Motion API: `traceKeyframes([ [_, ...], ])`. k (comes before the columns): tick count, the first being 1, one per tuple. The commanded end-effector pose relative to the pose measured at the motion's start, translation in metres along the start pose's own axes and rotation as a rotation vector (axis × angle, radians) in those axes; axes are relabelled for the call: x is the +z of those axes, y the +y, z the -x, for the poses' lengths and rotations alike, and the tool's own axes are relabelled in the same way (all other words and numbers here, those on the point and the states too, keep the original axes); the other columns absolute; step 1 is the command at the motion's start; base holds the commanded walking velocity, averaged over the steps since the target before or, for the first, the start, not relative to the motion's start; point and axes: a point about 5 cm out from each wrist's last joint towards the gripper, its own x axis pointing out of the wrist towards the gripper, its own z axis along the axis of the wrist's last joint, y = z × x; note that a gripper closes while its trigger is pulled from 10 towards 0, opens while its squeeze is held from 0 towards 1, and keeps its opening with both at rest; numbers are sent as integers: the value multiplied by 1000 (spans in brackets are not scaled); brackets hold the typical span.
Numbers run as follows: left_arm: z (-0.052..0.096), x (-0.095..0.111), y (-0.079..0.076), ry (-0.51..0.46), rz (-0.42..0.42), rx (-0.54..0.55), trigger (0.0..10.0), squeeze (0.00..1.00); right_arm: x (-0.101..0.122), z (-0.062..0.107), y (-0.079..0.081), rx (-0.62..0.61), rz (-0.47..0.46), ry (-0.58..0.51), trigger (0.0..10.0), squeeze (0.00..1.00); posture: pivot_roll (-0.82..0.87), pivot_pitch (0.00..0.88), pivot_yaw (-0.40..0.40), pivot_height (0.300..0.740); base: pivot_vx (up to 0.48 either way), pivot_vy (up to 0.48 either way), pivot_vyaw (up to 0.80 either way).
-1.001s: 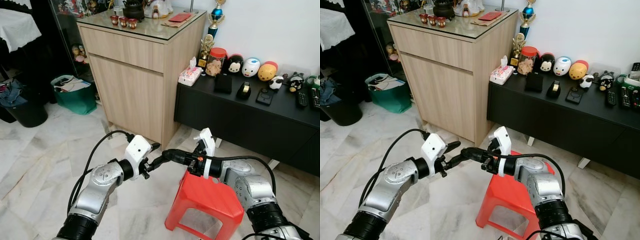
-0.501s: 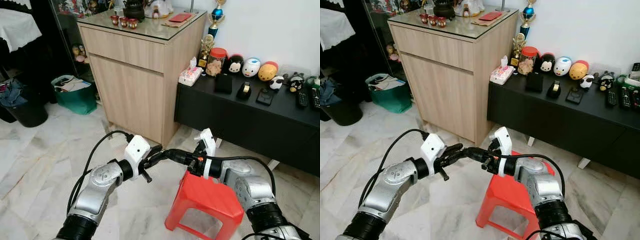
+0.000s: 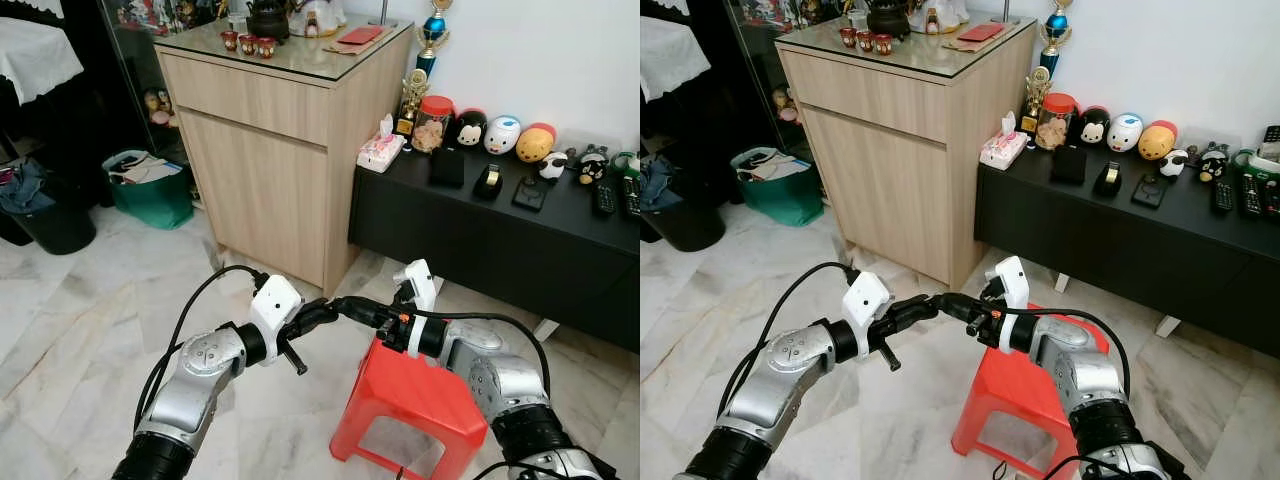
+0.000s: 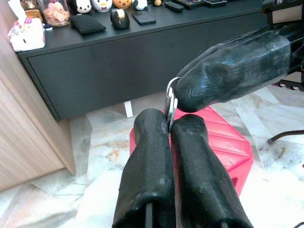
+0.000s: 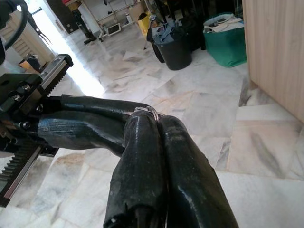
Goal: Hang keys on a hook
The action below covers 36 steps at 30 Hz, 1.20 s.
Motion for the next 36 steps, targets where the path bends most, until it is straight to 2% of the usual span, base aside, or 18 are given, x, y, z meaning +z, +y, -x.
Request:
traceKeyframes([
  [1, 2, 10, 3, -41, -13, 9, 0, 0, 2, 3, -5, -28, -13, -6, 10000, 0, -14, 0, -22, 740, 0, 0, 0],
  [17, 1, 9, 1, -36, -9, -7, 0, 0, 0, 1, -4, -16, 0, 5, 10000, 0, -12, 0, -24, 740, 0, 0, 0],
  [18, 0, 9, 0, -26, -14, -13, 9608, 0, 0, 1, -4, -15, 1, 7, 10000, 0, -12, 0, -24, 740, 0, 0, 0],
  [20, 0, 8, -1, -19, -19, -17, 10000, 0, -1, 1, -4, -14, 1, 8, 10000, 0, -12, 0, -24, 740, 0, 0, 0],
  [26, -1, 8, 0, -16, -35, -10, 10000, 0, -1, 1, -4, -12, -1, 6, 10000, 0, -13, 0, -23, 740, 0, 0, 0],
  [28, -2, 7, -1, -17, -30, -12, 10000, 35, -1, 0, -4, -11, -2, 6, 10000, 0, -13, 0, -23, 740, 0, 0, 0],
  [29, -2, 7, 0, -16, -32, -11, 10000, 639, -1, 0, -4, -10, -3, 6, 10000, 0, -14, 0, -22, 740, 0, 0, 0],
  [30, -2, 8, 0, -16, -33, -11, 10000, 1000, -1, 0, -3, -8, -3, 5, 10000, 0, -13, 0, -22, 740, 0, 0, 0],
  [33, -2, 8, 0, -16, -35, -11, 10000, 1000, 0, 0, -3, -7, -4, 5, 10000, 0, -13, 0, -22, 740, 0, 0, 0],
  [34, -2, 8, 0, -16, -38, -11, 10000, 580, 0, 0, -3, -7, -5, 4, 10000, 0, -13, 0, -22, 740, 0, 0, 0],
  [35, -2, 8, 0, -17, -42, -9, 10000, 0, 0, 0, -3, -6, -6, 4, 10000, 0, -13, 0, -23, 740, 0, 0, 0],
  [36, -2, 9, 0, -17, -44, -8, 10000, 0, 0, 0, -3, -6, -6, 4, 10000, 0, -13, 0, -23, 740, 0, 0, 0],
])
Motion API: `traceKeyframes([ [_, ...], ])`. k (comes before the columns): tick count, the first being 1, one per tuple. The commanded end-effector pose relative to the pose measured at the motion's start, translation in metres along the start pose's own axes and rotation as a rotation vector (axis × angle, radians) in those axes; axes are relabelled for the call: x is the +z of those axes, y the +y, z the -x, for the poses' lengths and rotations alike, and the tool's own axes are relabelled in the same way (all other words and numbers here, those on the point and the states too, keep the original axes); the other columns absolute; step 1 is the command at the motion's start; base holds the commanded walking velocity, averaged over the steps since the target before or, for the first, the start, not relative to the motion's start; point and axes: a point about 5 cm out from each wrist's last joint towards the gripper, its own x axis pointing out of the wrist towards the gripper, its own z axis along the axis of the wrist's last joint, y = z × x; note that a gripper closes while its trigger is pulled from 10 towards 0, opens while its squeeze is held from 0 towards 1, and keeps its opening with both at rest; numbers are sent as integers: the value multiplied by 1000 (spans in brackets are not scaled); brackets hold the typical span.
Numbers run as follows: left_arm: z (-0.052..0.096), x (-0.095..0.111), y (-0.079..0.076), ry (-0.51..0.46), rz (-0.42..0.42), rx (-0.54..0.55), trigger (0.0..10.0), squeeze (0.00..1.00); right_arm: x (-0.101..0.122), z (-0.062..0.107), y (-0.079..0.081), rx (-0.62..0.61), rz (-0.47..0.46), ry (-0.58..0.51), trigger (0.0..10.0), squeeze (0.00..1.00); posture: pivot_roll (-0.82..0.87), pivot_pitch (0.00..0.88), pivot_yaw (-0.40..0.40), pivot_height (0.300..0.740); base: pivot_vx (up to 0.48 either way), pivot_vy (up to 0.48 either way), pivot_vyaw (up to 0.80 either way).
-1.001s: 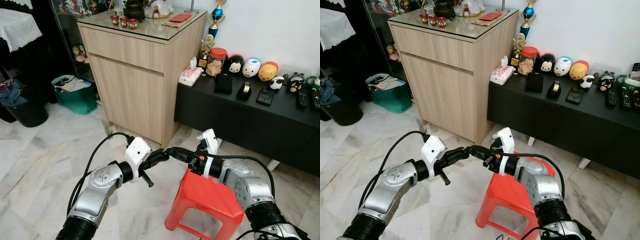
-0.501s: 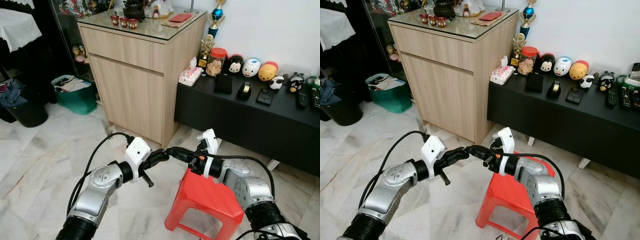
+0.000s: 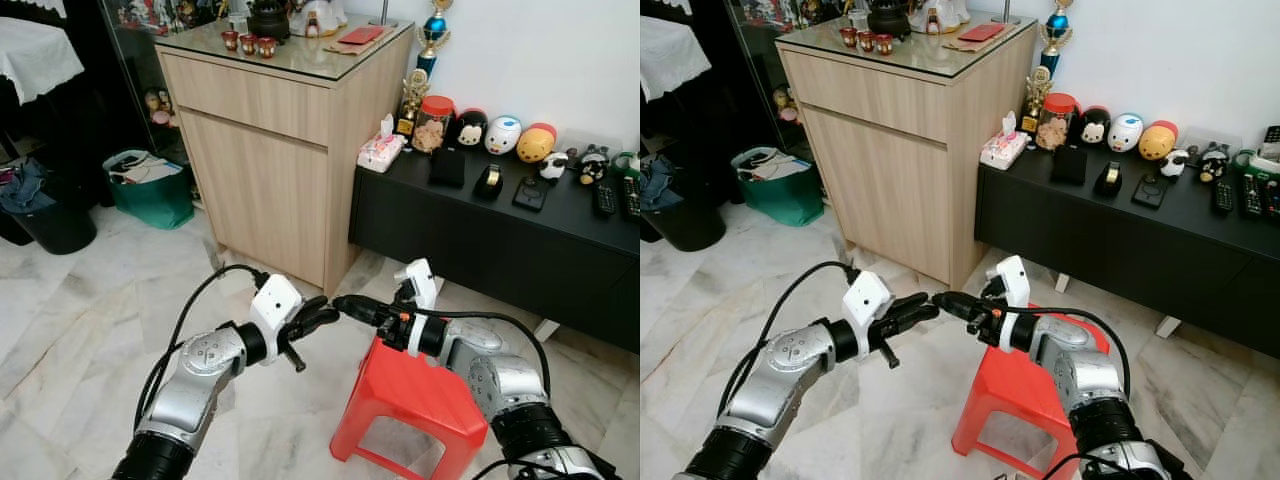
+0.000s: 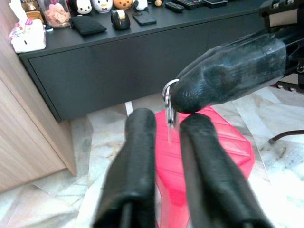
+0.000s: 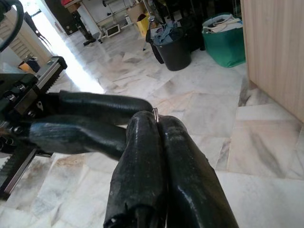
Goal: Hang keys on a hook
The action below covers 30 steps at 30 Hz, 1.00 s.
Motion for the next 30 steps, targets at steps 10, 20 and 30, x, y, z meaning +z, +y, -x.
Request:
traceKeyframes([
  [10, -3, 6, -1, -12, -21, -9, 10000, 0, 4, -2, 0, 2, 1, 1, 10000, 0, -15, 0, -22, 740, 0, 0, 0],
  [20, -4, 1, -7, -2, 17, -50, 10000, 0, 11, -4, 4, 25, -1, -24, 10000, 0, -17, 0, -22, 740, 0, 0, 0],
  [30, -4, 1, -9, -5, 24, -70, 10000, 0, 16, -5, 6, 43, 2, -36, 10000, 0, -20, 0, -22, 740, 0, 0, 0],
])
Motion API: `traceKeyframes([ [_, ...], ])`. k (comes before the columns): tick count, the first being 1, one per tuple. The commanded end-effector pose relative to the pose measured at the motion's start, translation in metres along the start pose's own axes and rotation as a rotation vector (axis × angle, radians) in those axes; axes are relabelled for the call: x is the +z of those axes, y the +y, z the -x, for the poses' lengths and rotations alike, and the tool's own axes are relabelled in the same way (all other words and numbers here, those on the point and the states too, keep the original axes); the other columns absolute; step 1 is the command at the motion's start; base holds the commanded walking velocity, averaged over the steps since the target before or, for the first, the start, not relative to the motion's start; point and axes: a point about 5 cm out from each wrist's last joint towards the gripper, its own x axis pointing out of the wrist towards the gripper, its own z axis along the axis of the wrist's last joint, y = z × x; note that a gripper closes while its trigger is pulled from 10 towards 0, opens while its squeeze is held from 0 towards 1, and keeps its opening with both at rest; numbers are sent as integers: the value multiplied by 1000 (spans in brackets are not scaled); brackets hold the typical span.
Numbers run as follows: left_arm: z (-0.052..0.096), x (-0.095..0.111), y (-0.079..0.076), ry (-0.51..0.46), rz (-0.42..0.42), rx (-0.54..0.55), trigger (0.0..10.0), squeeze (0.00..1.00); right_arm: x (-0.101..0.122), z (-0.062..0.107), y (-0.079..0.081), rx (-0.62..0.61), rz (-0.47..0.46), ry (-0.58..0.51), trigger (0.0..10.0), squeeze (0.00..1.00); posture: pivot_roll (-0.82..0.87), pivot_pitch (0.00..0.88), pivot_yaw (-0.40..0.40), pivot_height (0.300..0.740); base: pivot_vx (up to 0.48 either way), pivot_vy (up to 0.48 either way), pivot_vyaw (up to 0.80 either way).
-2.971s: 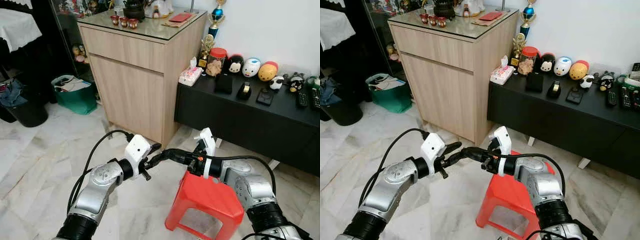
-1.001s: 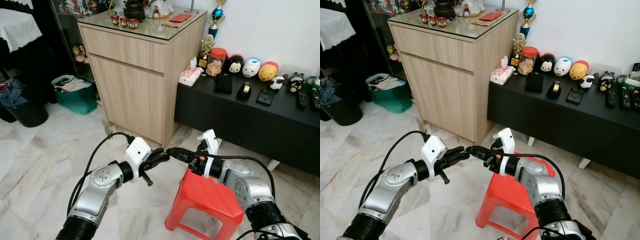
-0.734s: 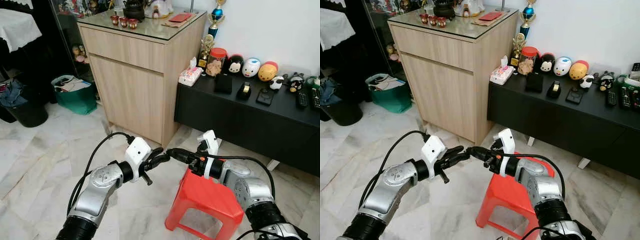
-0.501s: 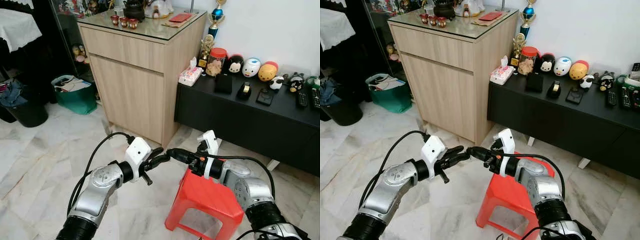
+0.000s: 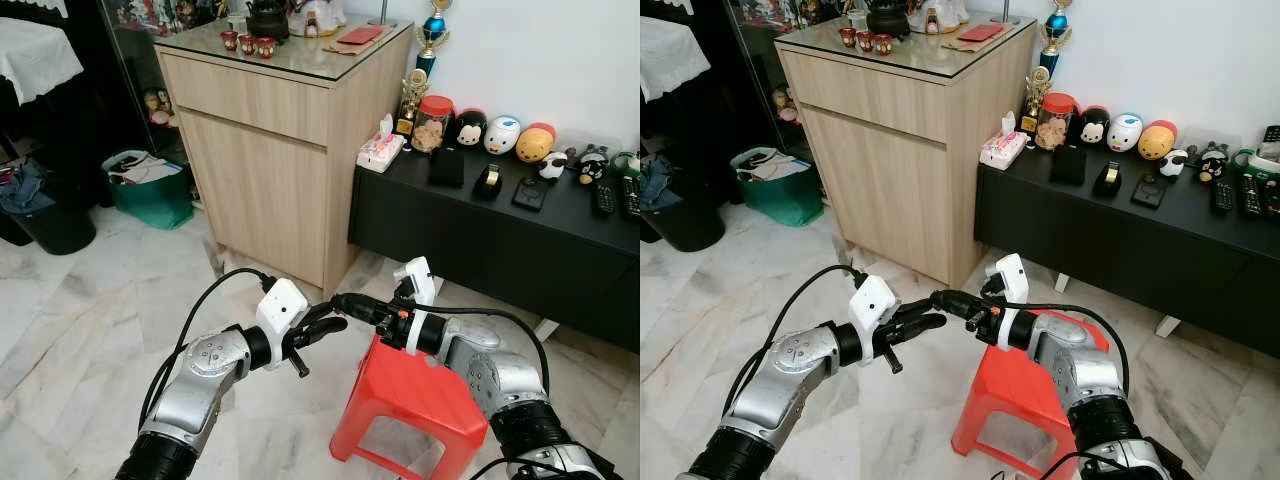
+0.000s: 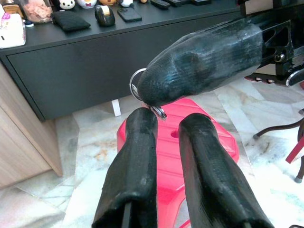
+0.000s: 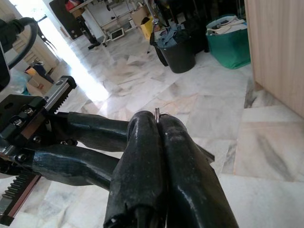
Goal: Hang keys on a hook
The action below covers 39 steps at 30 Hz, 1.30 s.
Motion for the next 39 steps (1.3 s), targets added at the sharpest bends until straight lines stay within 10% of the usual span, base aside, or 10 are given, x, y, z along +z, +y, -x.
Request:
traceKeyframes([
  [1, -1, 3, -1, -16, 2, -5, 10000, 0, 11, -2, 4, 27, 21, -26, 10000, 0, -20, 0, -23, 740, 0, 0, 0],
  [39, -3, 6, 10, -51, -13, 103, 10000, 0, 8, -3, 6, 38, 8, -14, 10000, 0, -21, 0, -25, 740, 0, 0, 0],
])
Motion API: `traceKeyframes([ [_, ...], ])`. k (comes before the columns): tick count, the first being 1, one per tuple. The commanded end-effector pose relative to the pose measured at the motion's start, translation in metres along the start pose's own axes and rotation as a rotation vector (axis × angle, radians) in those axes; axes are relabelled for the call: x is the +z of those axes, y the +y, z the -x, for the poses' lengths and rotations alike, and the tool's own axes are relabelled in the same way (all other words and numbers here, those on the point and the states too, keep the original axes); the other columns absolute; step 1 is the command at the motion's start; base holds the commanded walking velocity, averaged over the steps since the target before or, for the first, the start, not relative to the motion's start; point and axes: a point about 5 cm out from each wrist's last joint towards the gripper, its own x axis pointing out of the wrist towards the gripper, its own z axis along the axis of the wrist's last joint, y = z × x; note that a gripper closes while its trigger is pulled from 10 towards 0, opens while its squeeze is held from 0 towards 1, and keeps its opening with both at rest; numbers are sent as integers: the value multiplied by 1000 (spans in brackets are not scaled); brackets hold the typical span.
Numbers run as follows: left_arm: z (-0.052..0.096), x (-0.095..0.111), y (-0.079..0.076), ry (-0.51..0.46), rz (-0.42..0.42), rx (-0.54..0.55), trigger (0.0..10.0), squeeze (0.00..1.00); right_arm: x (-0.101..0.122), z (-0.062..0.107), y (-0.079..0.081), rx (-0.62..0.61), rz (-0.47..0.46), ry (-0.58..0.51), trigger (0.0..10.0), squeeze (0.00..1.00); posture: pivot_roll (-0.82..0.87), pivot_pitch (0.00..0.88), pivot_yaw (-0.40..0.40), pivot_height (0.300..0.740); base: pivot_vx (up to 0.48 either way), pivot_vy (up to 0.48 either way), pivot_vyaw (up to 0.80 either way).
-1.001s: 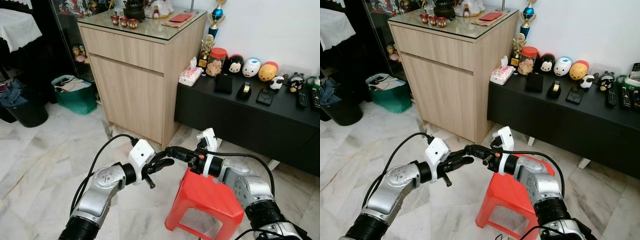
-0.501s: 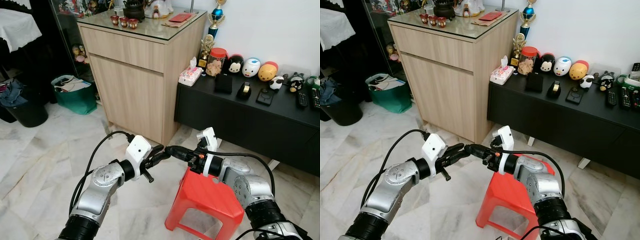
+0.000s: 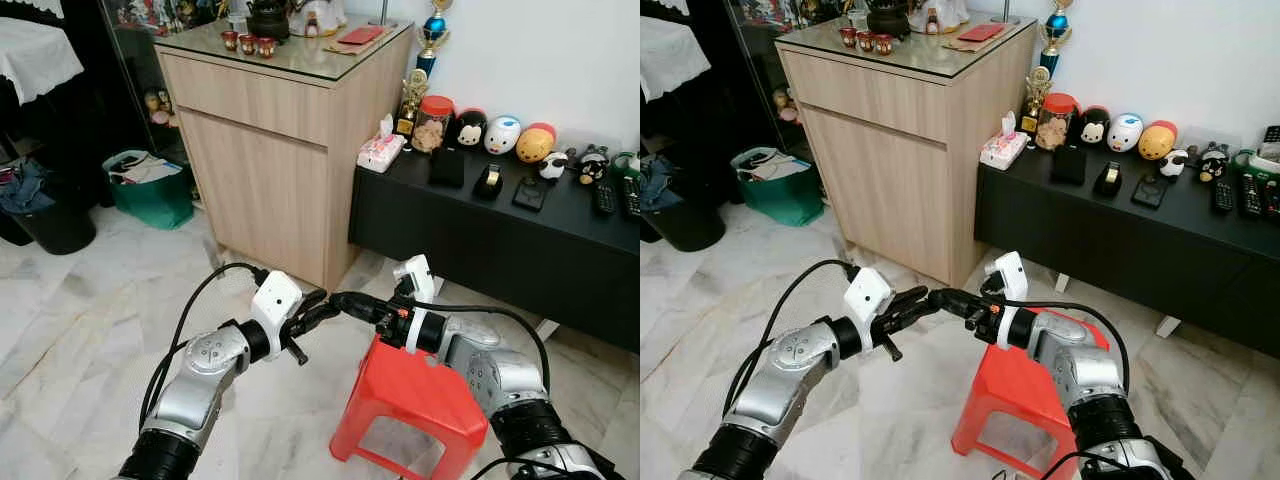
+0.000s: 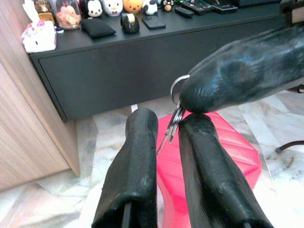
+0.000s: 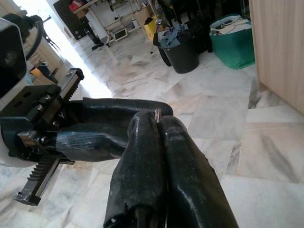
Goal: Hang keys on a hook
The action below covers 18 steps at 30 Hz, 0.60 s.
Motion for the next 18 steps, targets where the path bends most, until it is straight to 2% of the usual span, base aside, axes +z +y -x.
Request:
traceKeyframes([
  [1, -3, 6, 1, -25, -14, -5, 10000, 0, 6, -3, 4, 23, 14, -14, 10000, 0, -21, 0, -24, 740, 0, 0, 0],
  [17, -5, 6, -1, -30, -12, -21, 10000, 0, 6, -4, 5, 30, 9, -14, 10000, 0, -22, 0, -24, 740, 0, 0, 0],
  [18, -5, 6, -1, -31, -11, -21, 588, 0, 6, -4, 5, 30, 9, -14, 10000, 0, -22, 0, -24, 740, 0, 0, 0],
])
